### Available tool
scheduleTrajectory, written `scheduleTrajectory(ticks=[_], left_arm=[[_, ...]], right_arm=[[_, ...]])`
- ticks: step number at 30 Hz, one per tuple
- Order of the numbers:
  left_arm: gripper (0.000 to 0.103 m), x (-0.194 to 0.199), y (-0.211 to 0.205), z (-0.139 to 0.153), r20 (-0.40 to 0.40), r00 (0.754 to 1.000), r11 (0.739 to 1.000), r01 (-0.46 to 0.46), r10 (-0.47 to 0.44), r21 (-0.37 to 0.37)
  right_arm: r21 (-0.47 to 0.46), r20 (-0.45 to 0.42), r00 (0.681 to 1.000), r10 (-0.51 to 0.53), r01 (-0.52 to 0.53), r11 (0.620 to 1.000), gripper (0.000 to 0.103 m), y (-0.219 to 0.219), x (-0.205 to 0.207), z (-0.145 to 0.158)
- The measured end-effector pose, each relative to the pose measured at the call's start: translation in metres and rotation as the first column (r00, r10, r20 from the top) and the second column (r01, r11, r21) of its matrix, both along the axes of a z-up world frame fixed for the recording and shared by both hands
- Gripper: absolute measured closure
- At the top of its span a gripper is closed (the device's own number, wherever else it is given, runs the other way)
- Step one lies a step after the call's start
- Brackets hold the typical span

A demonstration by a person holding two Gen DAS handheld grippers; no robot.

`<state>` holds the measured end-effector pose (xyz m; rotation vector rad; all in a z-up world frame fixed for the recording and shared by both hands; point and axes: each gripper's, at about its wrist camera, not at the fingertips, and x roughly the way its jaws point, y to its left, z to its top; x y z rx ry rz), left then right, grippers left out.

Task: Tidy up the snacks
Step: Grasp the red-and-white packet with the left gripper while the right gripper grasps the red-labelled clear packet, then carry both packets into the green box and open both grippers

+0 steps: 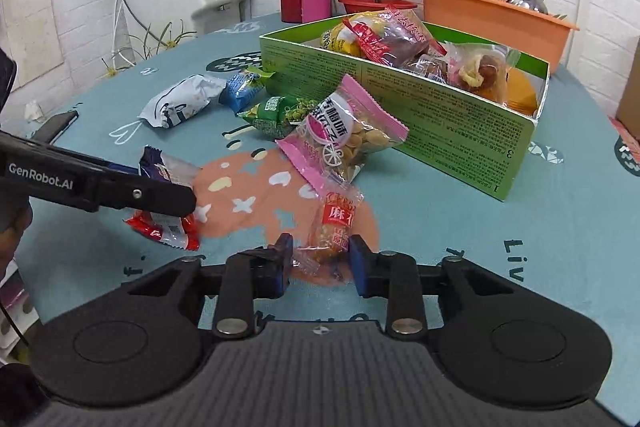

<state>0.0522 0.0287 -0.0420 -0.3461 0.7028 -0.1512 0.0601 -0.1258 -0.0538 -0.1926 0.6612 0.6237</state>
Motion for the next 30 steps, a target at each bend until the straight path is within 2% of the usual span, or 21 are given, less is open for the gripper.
scheduleTrajectory(ticks=[4, 8, 13, 15, 16, 18, 20, 26, 28, 30], left_arm=[[0.073, 0.004, -0.006, 0.001, -0.005, 1.000, 0.999, 0.014, -0.014, 0.052], [0.071, 0.007, -0.009, 0.001, -0.005, 1.000, 0.997, 0.014, -0.014, 0.075], [0.073, 0.009, -0.012, 0.000, 0.007, 1.000, 0.995, 0.016, -0.016, 0.098], [0.070, 0.009, -0.013, 0.000, 0.009, 1.000, 0.993, 0.010, -0.011, 0.116], [0.070, 0.009, -0.013, -0.001, 0.012, 1.000, 0.993, 0.012, -0.013, 0.117], [0.070, 0.009, -0.012, -0.001, 0.015, 1.000, 0.993, 0.012, -0.014, 0.119], [0.070, 0.009, -0.013, -0.001, 0.017, 1.000, 0.992, 0.011, -0.013, 0.122], [0.070, 0.010, -0.012, -0.001, 0.018, 1.000, 0.993, 0.006, -0.008, 0.120], [0.072, 0.011, -0.010, 0.001, 0.011, 1.000, 0.996, 0.017, -0.018, 0.087], [0.072, 0.011, -0.007, 0.012, 0.039, 0.998, 0.998, 0.042, -0.044, 0.044]], right_arm=[[-0.006, 0.002, 1.000, -0.008, 0.008, 1.000, 0.044, 0.002, 0.006, 0.000], [0.046, -0.041, 0.999, -0.022, 0.024, 0.999, 0.044, -0.002, 0.013, 0.000], [0.040, -0.012, 0.999, -0.034, 0.034, 0.999, 0.044, 0.000, 0.009, -0.002], [0.040, -0.002, 0.999, -0.049, 0.049, 0.998, 0.044, -0.001, 0.009, -0.003], [0.039, 0.004, 0.998, -0.055, 0.055, 0.998, 0.044, -0.001, 0.009, -0.003], [0.032, 0.021, 0.997, -0.068, 0.067, 0.997, 0.053, 0.000, 0.008, -0.004], [0.019, 0.039, 0.997, -0.068, 0.068, 0.998, 0.056, 0.000, 0.006, -0.005], [-0.001, 0.078, 0.995, -0.056, 0.056, 0.998, 0.058, 0.001, 0.003, -0.006], [0.005, 0.069, 0.996, -0.061, 0.061, 0.998, 0.059, 0.000, 0.003, -0.004], [0.044, 0.082, 0.994, -0.070, 0.066, 0.997, 0.060, -0.004, 0.001, 0.005]])
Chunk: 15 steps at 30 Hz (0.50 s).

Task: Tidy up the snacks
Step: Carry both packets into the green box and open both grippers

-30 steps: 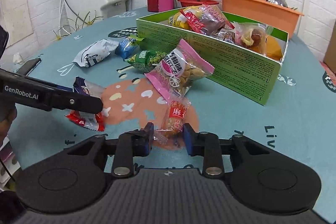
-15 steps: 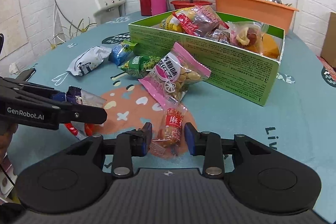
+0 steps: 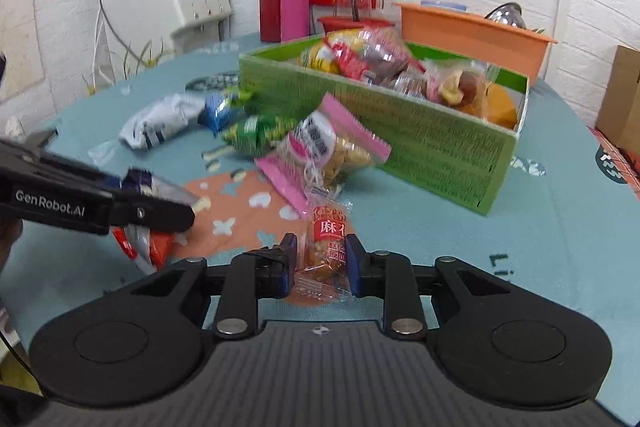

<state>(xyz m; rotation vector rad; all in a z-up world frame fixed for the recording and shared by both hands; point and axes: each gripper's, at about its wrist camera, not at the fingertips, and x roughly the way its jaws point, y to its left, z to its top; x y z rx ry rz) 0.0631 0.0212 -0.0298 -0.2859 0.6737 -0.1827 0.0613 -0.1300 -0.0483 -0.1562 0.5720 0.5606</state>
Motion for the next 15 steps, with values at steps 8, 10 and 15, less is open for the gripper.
scheduleTrajectory(ticks=[8, 10, 15], left_arm=[[0.070, 0.031, -0.007, 0.068, 0.201, 0.979, 0.999, 0.039, -0.043, 0.027], [0.070, 0.045, -0.009, 0.079, 0.226, 0.973, 0.999, 0.042, -0.045, 0.021], [0.071, 0.092, -0.011, 0.094, 0.269, 0.963, 0.999, -0.001, -0.008, 0.034]], right_arm=[[0.146, 0.173, 0.982, -0.069, 0.043, 0.988, 0.060, -0.019, 0.012, 0.061], [0.174, 0.188, 0.976, -0.106, 0.073, 0.982, 0.060, -0.024, 0.024, 0.068], [0.219, 0.188, 0.966, -0.178, 0.136, 0.966, 0.059, -0.030, 0.061, 0.078]])
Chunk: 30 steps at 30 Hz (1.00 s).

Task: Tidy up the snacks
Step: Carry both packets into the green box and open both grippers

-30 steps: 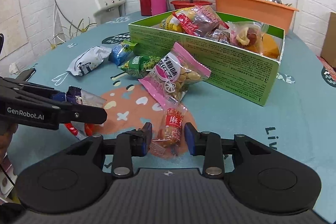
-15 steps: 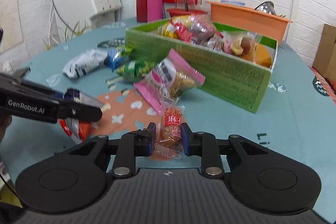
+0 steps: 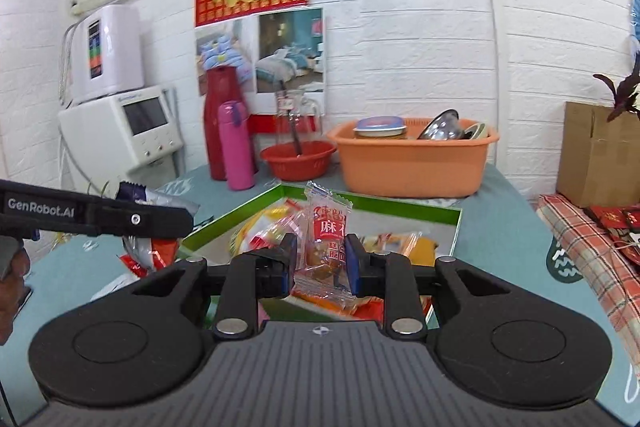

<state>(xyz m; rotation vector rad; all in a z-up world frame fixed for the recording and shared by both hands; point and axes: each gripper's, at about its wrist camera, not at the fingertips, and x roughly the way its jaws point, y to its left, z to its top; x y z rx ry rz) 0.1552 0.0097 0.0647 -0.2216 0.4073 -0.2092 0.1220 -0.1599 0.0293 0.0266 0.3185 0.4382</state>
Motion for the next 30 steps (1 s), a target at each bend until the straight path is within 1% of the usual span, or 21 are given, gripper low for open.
scheduleTrajectory(ticks=[3, 6, 8, 10, 14, 16, 18, 20, 21, 22, 24, 25, 26, 27, 28, 29, 30], left_arm=[[0.069, 0.030, 0.006, 0.001, -0.008, 0.999, 0.999, -0.036, 0.035, -0.024], [0.069, 0.054, 0.015, -0.008, -0.036, 0.997, 0.996, -0.073, 0.071, -0.043], [0.069, 0.065, 0.018, -0.016, -0.062, 0.994, 0.995, -0.089, 0.086, -0.036], [0.069, 0.076, 0.019, -0.026, -0.091, 0.992, 0.996, -0.086, 0.083, -0.024], [0.069, 0.094, 0.022, -0.042, -0.132, 0.985, 0.994, -0.111, 0.111, 0.011], [0.069, 0.103, 0.025, -0.047, -0.129, 0.984, 0.992, -0.126, 0.126, 0.013], [0.066, 0.112, 0.025, -0.048, -0.129, 0.984, 0.992, -0.125, 0.126, 0.015], [0.062, 0.121, 0.022, -0.049, -0.127, 0.982, 0.990, -0.132, 0.139, 0.058], [0.057, 0.125, 0.020, -0.051, -0.127, 0.982, 0.988, -0.134, 0.143, 0.077], [0.046, 0.129, 0.020, -0.053, -0.131, 0.980, 0.987, -0.137, 0.147, 0.083], [0.030, 0.130, 0.022, -0.055, -0.132, 0.979, 0.987, -0.144, 0.152, 0.070], [0.006, 0.128, 0.023, -0.054, -0.128, 0.980, 0.987, -0.148, 0.156, 0.066], [0.000, 0.124, 0.026, -0.052, -0.116, 0.979, 0.985, -0.161, 0.167, 0.060], [0.000, 0.118, 0.030, -0.049, -0.098, 0.978, 0.983, -0.178, 0.182, 0.047], [0.000, 0.112, 0.033, -0.045, -0.082, 0.977, 0.981, -0.194, 0.196, 0.029], [0.000, 0.106, 0.037, -0.041, -0.067, 0.977, 0.979, -0.201, 0.201, 0.008], [0.000, 0.099, 0.040, -0.035, -0.055, 0.978, 0.980, -0.201, 0.200, -0.014]], right_arm=[[0.005, -0.007, 1.000, -0.030, 0.030, 1.000, 0.060, 0.002, 0.023, 0.001], [0.020, -0.033, 0.998, -0.056, 0.056, 0.998, 0.059, 0.005, 0.046, -0.004], [0.036, -0.070, 0.996, -0.056, 0.058, 0.998, 0.059, 0.007, 0.060, -0.011], [0.056, -0.113, 0.993, -0.036, 0.042, 0.998, 0.059, 0.011, 0.070, -0.018], [0.032, -0.150, 0.988, -0.026, 0.031, 0.999, 0.060, 0.026, 0.085, -0.030], [0.038, -0.176, 0.984, -0.018, 0.026, 0.999, 0.060, 0.032, 0.092, -0.035], [0.018, -0.171, 0.985, -0.029, 0.032, 0.999, 0.060, 0.038, 0.098, -0.036], [0.008, -0.170, 0.985, -0.038, 0.039, 0.999, 0.059, 0.042, 0.106, -0.037], [0.008, -0.173, 0.984, -0.041, 0.043, 0.999, 0.059, 0.043, 0.110, -0.037], [0.008, -0.176, 0.983, -0.044, 0.046, 0.999, 0.058, 0.044, 0.113, -0.036], [0.011, -0.177, 0.983, -0.048, 0.051, 0.999, 0.053, 0.045, 0.118, -0.035], [0.015, -0.170, 0.984, -0.045, 0.048, 0.999, 0.049, 0.044, 0.118, -0.034], [0.015, -0.160, 0.986, -0.036, 0.039, 0.999, 0.033, 0.042, 0.116, -0.032], [0.012, -0.142, 0.989, -0.042, 0.044, 0.999, 0.015, 0.040, 0.113, -0.028], [0.015, -0.114, 0.992, -0.052, 0.054, 0.998, 0.006, 0.037, 0.107, -0.025], [0.026, -0.076, 0.996, -0.057, 0.059, 0.998, 0.000, 0.033, 0.101, -0.020], [0.035, -0.048, 0.997, -0.056, 0.058, 0.998, 0.000, 0.030, 0.095, -0.016]])
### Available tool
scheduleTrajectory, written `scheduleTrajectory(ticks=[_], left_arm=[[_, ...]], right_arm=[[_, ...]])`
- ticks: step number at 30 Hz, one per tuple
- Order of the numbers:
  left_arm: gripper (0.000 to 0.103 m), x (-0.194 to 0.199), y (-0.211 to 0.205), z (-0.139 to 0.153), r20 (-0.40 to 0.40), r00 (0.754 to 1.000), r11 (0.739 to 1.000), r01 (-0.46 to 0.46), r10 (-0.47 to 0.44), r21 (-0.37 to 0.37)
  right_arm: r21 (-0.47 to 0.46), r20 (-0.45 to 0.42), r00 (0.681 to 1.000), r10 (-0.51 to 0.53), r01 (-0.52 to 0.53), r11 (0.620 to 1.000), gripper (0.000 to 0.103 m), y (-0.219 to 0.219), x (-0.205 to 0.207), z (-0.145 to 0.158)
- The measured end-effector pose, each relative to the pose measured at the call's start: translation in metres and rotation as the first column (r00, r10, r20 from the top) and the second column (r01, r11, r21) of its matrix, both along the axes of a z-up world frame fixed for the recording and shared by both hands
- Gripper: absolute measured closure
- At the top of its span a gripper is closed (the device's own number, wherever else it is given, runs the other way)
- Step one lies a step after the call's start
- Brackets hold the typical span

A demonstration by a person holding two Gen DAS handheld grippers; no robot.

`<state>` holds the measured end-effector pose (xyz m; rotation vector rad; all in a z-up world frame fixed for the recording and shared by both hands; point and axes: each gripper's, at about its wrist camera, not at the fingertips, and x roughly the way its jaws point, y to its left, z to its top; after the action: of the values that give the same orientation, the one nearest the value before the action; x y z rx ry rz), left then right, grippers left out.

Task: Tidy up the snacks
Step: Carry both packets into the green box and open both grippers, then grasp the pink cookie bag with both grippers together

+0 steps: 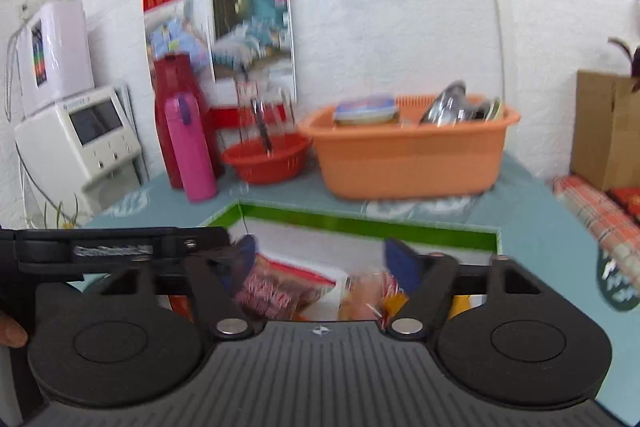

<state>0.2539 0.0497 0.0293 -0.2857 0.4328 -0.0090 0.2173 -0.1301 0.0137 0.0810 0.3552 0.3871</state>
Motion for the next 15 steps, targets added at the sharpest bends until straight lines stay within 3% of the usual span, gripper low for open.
scheduleTrajectory(ticks=[3, 7, 15], left_arm=[[0.000, -0.022, 0.004, 0.015, 0.009, 1.000, 0.999, 0.024, -0.024, -0.034], [0.000, -0.062, 0.003, 0.028, 0.003, 1.000, 1.000, 0.016, -0.016, -0.017], [0.000, -0.134, -0.005, 0.013, -0.031, 0.998, 0.998, 0.061, -0.061, -0.012]], right_arm=[[0.014, 0.039, 0.999, 0.012, -0.013, 1.000, 0.000, -0.007, -0.020, 0.014], [0.060, 0.072, 0.997, 0.032, -0.036, 0.998, 0.000, -0.017, -0.059, 0.023], [0.129, 0.006, 0.995, 0.098, -0.098, 0.987, 0.000, -0.029, -0.122, 0.007]])
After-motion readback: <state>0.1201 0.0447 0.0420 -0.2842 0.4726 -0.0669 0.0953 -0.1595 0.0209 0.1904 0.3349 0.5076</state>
